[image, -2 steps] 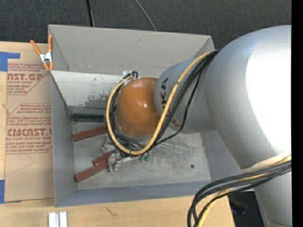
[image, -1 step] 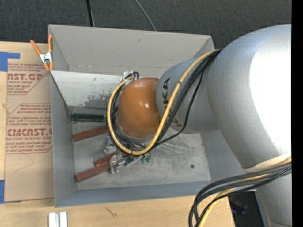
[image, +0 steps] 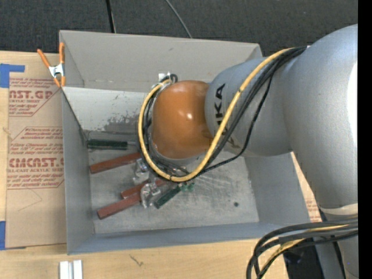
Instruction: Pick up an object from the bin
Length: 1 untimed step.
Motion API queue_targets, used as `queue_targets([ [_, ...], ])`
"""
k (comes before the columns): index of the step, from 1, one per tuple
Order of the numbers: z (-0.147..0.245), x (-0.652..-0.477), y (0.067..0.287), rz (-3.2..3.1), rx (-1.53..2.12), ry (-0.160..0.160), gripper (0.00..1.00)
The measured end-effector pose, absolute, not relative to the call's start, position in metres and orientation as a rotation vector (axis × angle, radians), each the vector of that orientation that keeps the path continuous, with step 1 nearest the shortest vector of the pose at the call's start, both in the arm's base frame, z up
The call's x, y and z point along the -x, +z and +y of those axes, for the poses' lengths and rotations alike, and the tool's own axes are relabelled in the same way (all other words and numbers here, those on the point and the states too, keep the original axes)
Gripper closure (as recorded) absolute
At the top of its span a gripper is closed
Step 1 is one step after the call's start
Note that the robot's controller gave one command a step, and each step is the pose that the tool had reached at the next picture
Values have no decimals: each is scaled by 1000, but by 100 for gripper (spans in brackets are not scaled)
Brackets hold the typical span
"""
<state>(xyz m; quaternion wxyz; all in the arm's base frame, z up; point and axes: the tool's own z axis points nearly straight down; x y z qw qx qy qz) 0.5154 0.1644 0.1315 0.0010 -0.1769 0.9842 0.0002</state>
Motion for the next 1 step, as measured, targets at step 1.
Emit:
queue_targets([
  [1, 154, -527, 334, 3031, 780, 1, 100],
])
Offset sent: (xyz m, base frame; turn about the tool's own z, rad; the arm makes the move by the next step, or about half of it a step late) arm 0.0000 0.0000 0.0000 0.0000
